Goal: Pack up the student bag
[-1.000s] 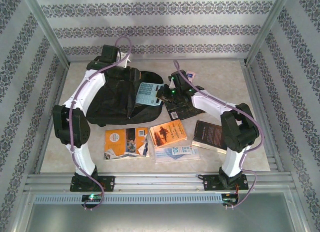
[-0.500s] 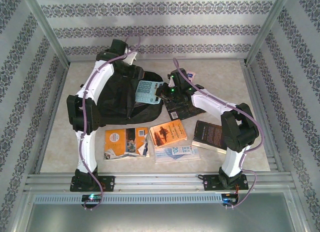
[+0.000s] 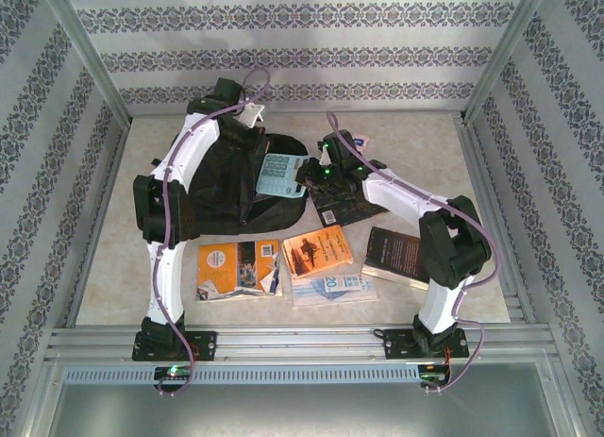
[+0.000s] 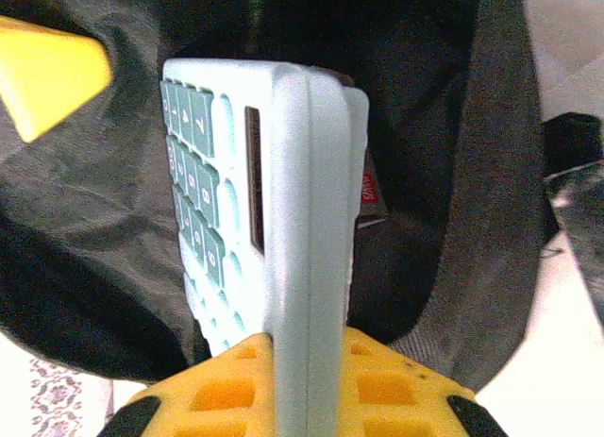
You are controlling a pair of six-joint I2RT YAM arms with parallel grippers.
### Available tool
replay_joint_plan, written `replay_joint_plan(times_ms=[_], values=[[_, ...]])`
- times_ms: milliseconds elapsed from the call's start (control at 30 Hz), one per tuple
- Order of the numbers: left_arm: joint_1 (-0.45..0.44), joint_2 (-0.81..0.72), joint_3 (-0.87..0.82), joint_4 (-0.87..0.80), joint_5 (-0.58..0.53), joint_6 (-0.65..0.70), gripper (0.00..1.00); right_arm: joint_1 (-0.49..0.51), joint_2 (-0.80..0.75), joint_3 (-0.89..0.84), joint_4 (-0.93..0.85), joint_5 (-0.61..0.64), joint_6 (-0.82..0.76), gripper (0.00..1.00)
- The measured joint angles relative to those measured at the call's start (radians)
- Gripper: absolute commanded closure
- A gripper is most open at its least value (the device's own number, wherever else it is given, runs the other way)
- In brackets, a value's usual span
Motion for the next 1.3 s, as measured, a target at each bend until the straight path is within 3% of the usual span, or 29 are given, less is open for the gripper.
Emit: replay_joint_plan(times_ms=[300, 467, 700, 833, 1067, 1300], values=[[0.0, -0.252, -0.027, 0.098, -0.09, -0.069, 1.0, -0.093, -0.217, -0.017, -0.051, 0.058, -0.048, 0.91], [0.0, -0.397, -0.085, 0.159, -0.115, -0.083, 1.0, -0.097, -0.298, -0.017, -0.098, 0.075, -0.084, 0.9], [0.0, -0.532, -0.309, 0.27, -0.082, -0.116, 1.0, -0.088, -0.379, -0.016, -0.182, 0.086, -0.125, 0.87], [0.0, -0.602, -0.446, 0.317, -0.053, -0.153, 1.0, -0.064, -0.403, 0.006, -0.249, 0.11, -0.129, 0.91], [0.0, -0.765, -0.768, 0.574, -0.011, -0.315, 1.0, 0.008, -0.36, 0.069, -0.393, 0.128, -0.006, 0.93], [-0.006, -0.778, -0.866, 0.748, 0.013, -0.433, 1.0, 0.083, -0.323, 0.055, -0.448, 0.177, 0.201, 0.97]])
